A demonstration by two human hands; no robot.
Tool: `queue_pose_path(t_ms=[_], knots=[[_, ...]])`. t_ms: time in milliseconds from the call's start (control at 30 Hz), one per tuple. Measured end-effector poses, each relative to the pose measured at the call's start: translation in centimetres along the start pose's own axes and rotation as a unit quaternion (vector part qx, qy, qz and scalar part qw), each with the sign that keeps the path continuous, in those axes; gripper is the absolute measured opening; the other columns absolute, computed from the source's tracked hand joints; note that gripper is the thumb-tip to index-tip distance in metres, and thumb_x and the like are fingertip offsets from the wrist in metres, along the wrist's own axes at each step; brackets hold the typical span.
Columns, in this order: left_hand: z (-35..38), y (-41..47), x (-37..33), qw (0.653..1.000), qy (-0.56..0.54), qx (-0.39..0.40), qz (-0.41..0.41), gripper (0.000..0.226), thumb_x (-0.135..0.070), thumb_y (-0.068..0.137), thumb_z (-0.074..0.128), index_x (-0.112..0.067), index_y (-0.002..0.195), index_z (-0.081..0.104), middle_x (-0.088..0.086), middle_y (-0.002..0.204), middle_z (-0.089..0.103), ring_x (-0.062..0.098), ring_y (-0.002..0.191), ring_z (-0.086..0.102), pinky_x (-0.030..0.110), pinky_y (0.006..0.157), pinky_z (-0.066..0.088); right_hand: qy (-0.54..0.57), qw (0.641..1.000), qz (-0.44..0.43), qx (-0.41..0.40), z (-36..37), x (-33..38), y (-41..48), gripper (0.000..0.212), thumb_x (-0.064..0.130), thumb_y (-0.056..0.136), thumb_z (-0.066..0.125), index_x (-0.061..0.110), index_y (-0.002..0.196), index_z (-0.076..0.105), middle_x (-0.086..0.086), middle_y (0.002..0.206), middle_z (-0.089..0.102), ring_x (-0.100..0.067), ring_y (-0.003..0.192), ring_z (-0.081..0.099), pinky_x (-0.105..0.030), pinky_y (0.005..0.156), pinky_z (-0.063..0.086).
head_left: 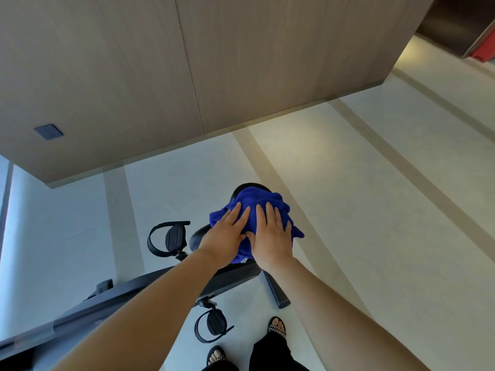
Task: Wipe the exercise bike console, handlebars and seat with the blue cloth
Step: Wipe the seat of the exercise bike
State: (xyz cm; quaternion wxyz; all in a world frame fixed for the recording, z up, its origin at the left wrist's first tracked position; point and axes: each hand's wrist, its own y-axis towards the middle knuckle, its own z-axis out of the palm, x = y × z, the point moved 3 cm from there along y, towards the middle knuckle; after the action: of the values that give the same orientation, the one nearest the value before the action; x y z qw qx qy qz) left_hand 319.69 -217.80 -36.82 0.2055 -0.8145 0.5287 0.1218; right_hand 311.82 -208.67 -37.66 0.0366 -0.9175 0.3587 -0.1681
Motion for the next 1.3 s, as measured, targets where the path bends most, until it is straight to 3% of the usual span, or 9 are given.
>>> queue_pose_path(t_ms=[167, 400, 633, 833, 1000, 1133, 1300], knots=[[-0.4, 2.3, 0.8, 1.000, -0.013, -0.009, -0.026, 0.058, -0.020, 0.099, 0.034, -0.028, 0.147, 0.002, -0.004, 0.157, -0.003, 0.017, 0.143, 0.012, 0.030, 0.101, 0.038, 0.023, 1.000, 0.012, 0.003, -0.4, 0.3, 2.4, 0.063, 0.037, 0.099, 0.037, 0.015, 0.149, 0.005, -0.010, 0.159, 0.003, -0.027, 0.145, 0.006, -0.048, 0.116, 0.012], [-1.5, 6.4, 1.7, 0.988, -0.122, -0.032, -0.085, 0.059, -0.014, 0.097, 0.036, -0.028, 0.147, 0.007, -0.008, 0.157, 0.004, 0.019, 0.139, 0.023, 0.031, 0.110, 0.027, 0.066, 0.996, -0.029, 0.058, -2.4, 0.2, 7.9, 0.062, 0.029, 0.098, 0.043, 0.015, 0.149, 0.010, -0.011, 0.157, 0.010, -0.030, 0.144, 0.010, -0.048, 0.114, 0.021], [-1.4, 3.2, 0.8, 0.996, -0.018, -0.070, -0.060, 0.063, -0.012, 0.094, 0.041, -0.022, 0.147, 0.010, 0.000, 0.155, 0.016, 0.025, 0.133, 0.032, 0.032, 0.104, 0.034, 0.047, 0.997, -0.050, 0.041, -3.5, 0.2, 5.7, 0.045, 0.023, 0.093, 0.051, 0.010, 0.133, 0.033, -0.014, 0.135, 0.039, -0.031, 0.123, 0.040, -0.044, 0.097, 0.040], [-0.8, -0.4, 1.2, 0.996, 0.074, -0.032, -0.043, 0.073, -0.012, 0.092, 0.048, -0.019, 0.148, 0.002, 0.001, 0.156, 0.010, 0.020, 0.137, 0.026, 0.031, 0.103, 0.039, 0.005, 0.997, -0.062, 0.039, -3.0, 1.6, 1.8, 0.041, 0.031, 0.093, 0.051, 0.012, 0.126, 0.038, -0.011, 0.135, 0.042, -0.029, 0.123, 0.042, -0.044, 0.096, 0.042], [-1.0, -4.0, 4.1, 0.994, 0.081, -0.014, -0.067, 0.082, -0.008, 0.086, 0.055, -0.022, 0.147, 0.001, -0.005, 0.156, 0.008, 0.018, 0.134, 0.031, 0.030, 0.096, 0.045, 0.005, 0.997, -0.066, 0.041, -0.8, 5.0, -0.2, 0.043, 0.035, 0.094, 0.050, 0.017, 0.130, 0.036, -0.008, 0.143, 0.037, -0.029, 0.132, 0.034, -0.049, 0.107, 0.031], [-1.7, -5.6, 6.6, 0.993, 0.089, -0.013, -0.070, 0.074, -0.010, 0.088, 0.050, -0.021, 0.147, 0.006, -0.004, 0.155, 0.014, 0.018, 0.129, 0.037, 0.030, 0.101, 0.040, 0.034, 0.995, -0.088, 0.042, 0.5, 7.6, -0.7, 0.045, 0.032, 0.093, 0.052, 0.016, 0.132, 0.036, -0.008, 0.141, 0.040, -0.030, 0.132, 0.034, -0.047, 0.107, 0.031], [-1.9, -5.1, 5.7, 0.995, 0.079, -0.021, -0.055, 0.064, -0.011, 0.091, 0.043, -0.016, 0.147, 0.013, 0.002, 0.152, 0.024, 0.023, 0.125, 0.042, 0.033, 0.100, 0.041, 0.076, 0.992, -0.095, 0.035, 0.0, 6.7, -0.3, 0.043, 0.025, 0.091, 0.057, 0.012, 0.129, 0.042, -0.009, 0.131, 0.050, -0.027, 0.120, 0.047, -0.040, 0.099, 0.041]])
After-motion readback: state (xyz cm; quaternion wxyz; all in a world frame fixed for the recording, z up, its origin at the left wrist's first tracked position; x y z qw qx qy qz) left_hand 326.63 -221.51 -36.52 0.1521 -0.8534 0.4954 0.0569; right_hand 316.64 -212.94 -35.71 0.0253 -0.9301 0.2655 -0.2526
